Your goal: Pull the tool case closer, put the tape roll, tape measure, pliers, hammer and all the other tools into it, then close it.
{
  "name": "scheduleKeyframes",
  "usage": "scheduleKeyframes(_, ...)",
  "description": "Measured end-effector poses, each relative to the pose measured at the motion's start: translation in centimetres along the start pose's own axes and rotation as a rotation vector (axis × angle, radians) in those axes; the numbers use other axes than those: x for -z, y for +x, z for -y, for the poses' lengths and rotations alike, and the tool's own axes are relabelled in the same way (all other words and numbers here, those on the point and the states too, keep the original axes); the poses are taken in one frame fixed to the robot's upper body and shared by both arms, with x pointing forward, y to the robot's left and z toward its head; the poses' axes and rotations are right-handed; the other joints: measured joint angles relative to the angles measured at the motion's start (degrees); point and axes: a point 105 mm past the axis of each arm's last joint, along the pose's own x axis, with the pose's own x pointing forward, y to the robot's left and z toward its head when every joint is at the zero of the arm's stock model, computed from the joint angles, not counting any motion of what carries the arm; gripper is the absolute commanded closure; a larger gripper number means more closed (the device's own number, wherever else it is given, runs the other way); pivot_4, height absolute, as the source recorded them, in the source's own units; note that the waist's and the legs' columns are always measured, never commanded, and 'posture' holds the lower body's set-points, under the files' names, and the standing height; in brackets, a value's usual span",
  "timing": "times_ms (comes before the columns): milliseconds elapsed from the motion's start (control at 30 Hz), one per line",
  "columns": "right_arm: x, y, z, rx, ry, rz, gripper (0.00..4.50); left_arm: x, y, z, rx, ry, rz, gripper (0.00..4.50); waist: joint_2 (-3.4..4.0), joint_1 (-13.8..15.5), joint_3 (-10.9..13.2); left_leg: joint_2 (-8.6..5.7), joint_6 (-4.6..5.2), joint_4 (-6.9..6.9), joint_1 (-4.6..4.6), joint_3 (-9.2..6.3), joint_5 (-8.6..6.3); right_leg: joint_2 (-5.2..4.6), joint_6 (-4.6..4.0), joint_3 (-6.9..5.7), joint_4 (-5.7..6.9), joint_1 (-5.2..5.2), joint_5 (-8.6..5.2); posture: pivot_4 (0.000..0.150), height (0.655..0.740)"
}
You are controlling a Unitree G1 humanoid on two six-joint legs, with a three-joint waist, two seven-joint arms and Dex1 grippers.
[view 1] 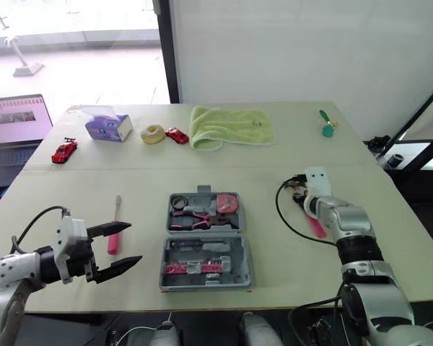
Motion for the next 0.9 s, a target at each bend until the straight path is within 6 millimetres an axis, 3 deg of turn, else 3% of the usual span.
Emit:
scheduleKeyframes(33,-0.1,0.2,-0.1,-0.002,-0.001,0.001,4.41,0.1,0.0,0.0,-0.001,-0.003,0.000,0.00,0.00,0.0,0.0,0.00,0.00,0.00,0.00,0.00,0.00,0.00,0.00,0.00,0.00,0.00,0.00,0.150,0.7400)
scheduleKeyframes(367,0.2,-0.6,-0.4,-0.017,0.041,-0.003,4.41,0.5,-0.2,-0.3,-0.014,-0.005,-0.004,0.00,0.03,0.1,0.0,0.00,0.00,-0.04,-0.01,-0.01,0.00,0.00,0.00,0.00,0.01,-0.03,0.00,0.150,0.7400)
scheduleKeyframes(533,1.6,-4.3,-2.7,-0.054,0.094,-0.022,4.41,0.8,-0.1,-0.4,0.001,-0.010,-0.010,0.00,0.11,0.2,0.1,0.00,0.00,-0.06,-0.07,-0.04,0.00,0.01,0.00,-0.01,0.06,-0.13,0.00,0.150,0.7400)
scheduleKeyframes(567,2.2,-6.2,-3.9,-0.060,0.100,-0.014,4.41,0.9,-0.1,-0.4,0.006,-0.009,-0.012,0.00,0.12,0.2,0.0,0.02,0.00,-0.08,-0.07,-0.12,0.00,0.05,-0.01,-0.05,0.08,-0.12,-0.02,0.150,0.7400)
scheduleKeyframes(667,4.0,-8.4,-6.4,-0.108,0.111,-0.058,4.41,1.1,0.1,-0.3,0.022,-0.013,-0.013,0.00,0.13,0.1,0.0,0.02,0.00,-0.05,-0.08,-0.09,0.00,0.04,-0.02,-0.03,0.07,-0.14,-0.01,0.150,0.7400)
scheduleKeyframes(833,5.1,-10.5,-7.5,-0.089,0.111,-0.067,4.41,1.3,0.1,-0.4,0.041,-0.021,-0.011,0.00,0.12,0.3,0.0,0.01,0.00,-0.07,-0.09,-0.07,0.00,0.02,-0.03,-0.03,0.03,-0.14,-0.03,0.150,0.7400)
scheduleKeyframes(900,6.8,-11.0,-8.0,-0.080,0.116,-0.103,4.41,1.5,0.0,-0.5,0.043,-0.028,-0.011,0.00,0.09,0.3,0.0,0.02,0.00,-0.08,-0.09,-0.07,0.00,0.02,-0.03,-0.04,0.01,-0.14,-0.03,0.150,0.7400)
